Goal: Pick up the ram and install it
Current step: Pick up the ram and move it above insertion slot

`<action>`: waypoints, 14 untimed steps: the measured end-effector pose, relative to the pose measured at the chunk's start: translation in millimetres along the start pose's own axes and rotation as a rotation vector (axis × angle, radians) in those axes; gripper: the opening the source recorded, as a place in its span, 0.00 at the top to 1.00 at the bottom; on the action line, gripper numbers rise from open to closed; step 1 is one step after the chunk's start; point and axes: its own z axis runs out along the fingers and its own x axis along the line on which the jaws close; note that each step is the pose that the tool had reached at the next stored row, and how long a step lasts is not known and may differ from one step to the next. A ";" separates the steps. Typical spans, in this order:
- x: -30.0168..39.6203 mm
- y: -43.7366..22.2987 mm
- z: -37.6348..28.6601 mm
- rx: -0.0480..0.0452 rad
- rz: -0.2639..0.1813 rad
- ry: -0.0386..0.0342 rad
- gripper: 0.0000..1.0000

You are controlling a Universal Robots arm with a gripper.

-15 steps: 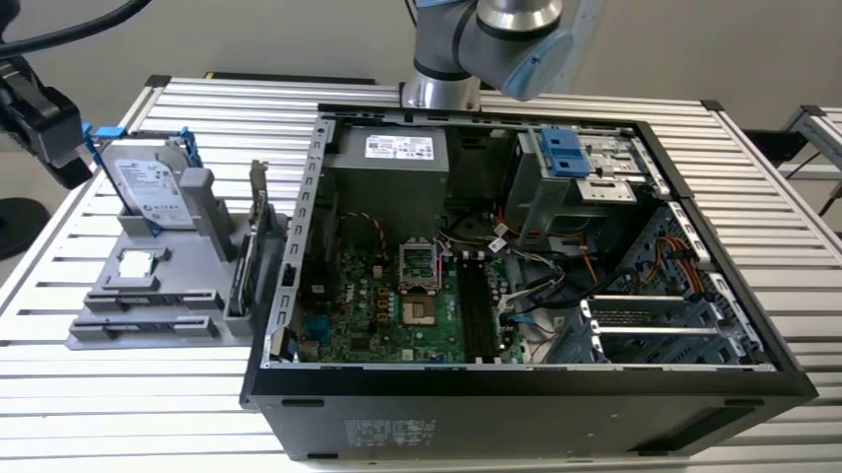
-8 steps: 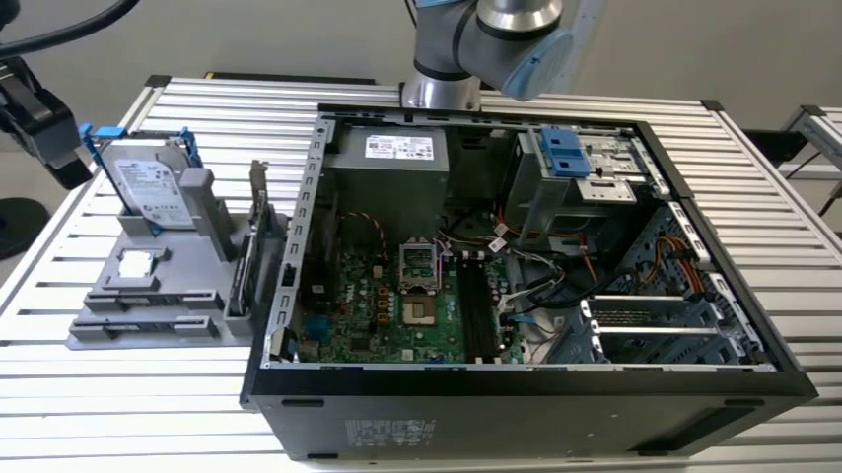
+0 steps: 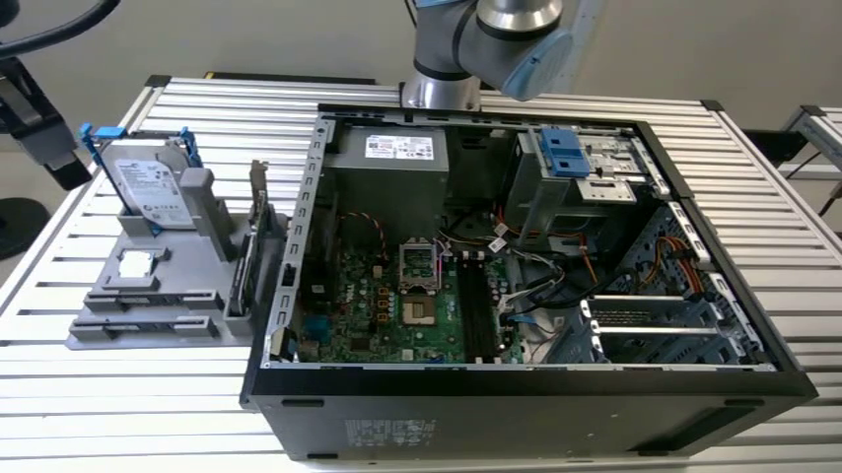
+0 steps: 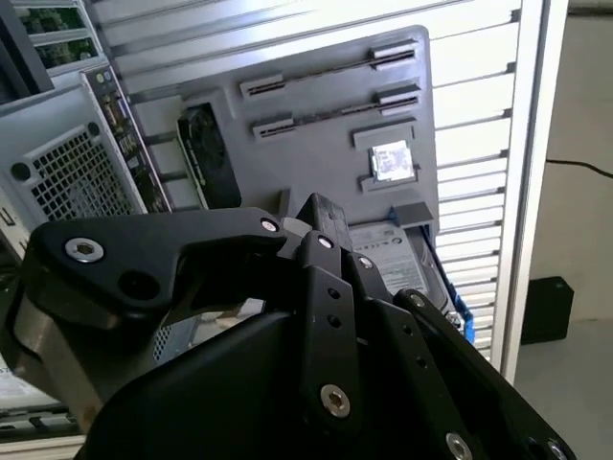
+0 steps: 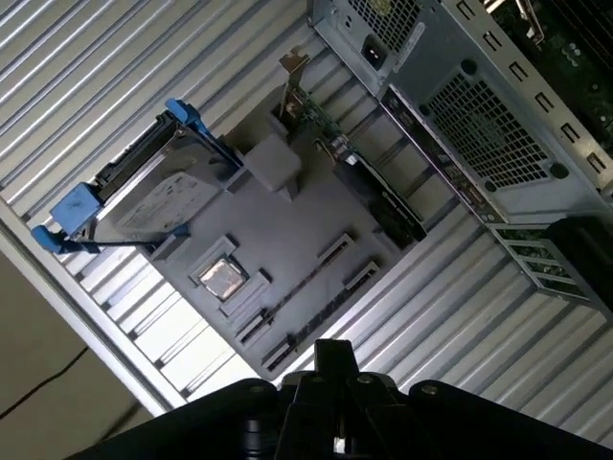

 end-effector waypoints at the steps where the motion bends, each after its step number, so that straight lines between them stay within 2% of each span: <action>1: 0.0 0.0 0.1 0.0003 0.011 -0.0004 1.00; 14: 0.3 -0.3 0.3 0.0041 0.152 -0.0057 1.00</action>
